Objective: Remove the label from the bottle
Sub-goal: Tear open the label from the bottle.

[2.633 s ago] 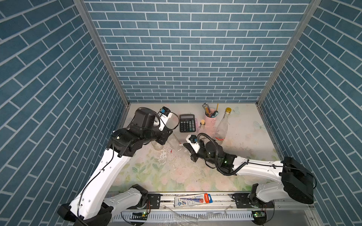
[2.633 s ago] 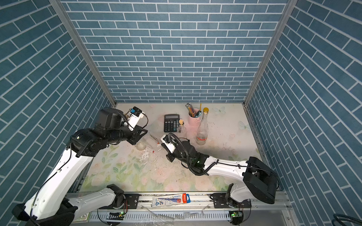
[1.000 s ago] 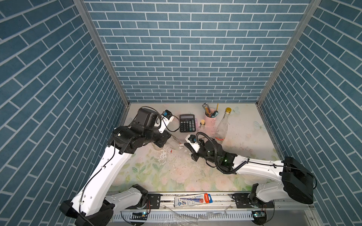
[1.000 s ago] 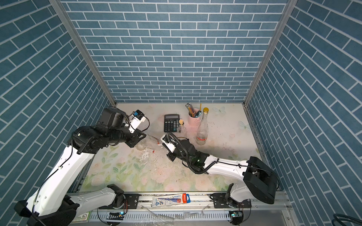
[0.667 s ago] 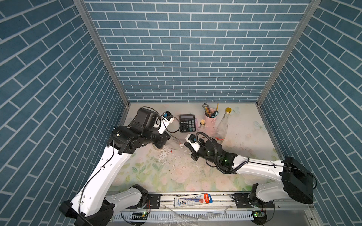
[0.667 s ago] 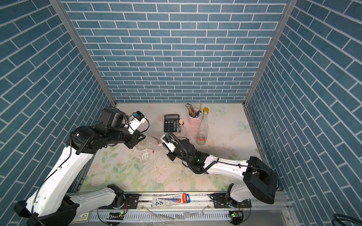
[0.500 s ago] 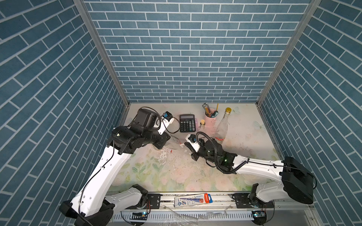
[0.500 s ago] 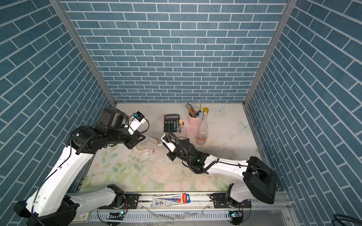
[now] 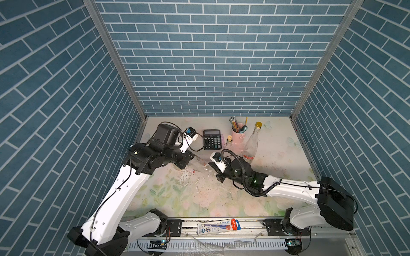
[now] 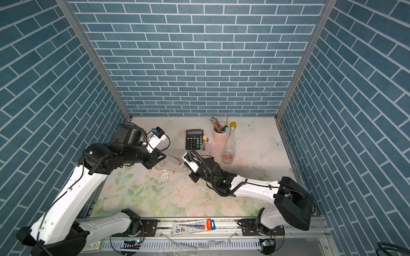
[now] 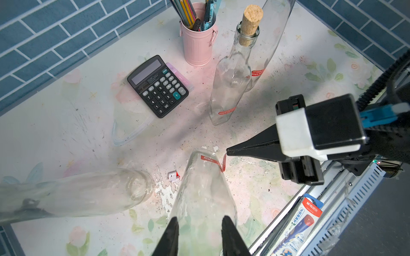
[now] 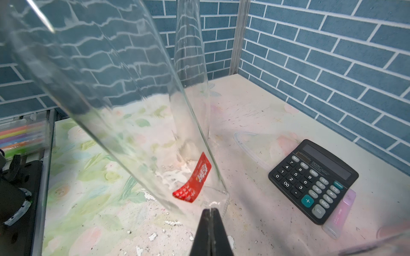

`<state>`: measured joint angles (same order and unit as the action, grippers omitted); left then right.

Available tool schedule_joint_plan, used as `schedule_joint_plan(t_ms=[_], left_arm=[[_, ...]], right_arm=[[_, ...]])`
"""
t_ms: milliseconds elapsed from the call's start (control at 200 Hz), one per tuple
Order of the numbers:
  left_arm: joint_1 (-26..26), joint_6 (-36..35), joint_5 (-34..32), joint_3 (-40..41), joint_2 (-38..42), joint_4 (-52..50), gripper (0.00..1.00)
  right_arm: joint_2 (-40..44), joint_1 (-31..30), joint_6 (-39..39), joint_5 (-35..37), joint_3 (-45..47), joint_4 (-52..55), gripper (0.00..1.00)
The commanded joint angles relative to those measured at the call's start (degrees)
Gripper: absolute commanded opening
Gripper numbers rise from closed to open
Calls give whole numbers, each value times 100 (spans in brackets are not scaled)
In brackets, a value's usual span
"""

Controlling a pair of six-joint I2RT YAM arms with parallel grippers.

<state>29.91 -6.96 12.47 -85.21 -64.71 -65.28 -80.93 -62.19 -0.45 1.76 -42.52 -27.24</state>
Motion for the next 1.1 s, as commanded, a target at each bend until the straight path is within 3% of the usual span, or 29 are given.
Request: schedule_joint_plan(t_ms=[0,405,1095], left_arm=[[22,166,235,189,82,480,0],[262,503,-222,860,-100,1231,0],[667,503,-579,984,-673,1604,0]], right_arm=[[-88,54,25,-22,-22,-163,0],[-191,-34,483,30,555,-453,0],[-634,-77,765,60,1118,-1040,0]])
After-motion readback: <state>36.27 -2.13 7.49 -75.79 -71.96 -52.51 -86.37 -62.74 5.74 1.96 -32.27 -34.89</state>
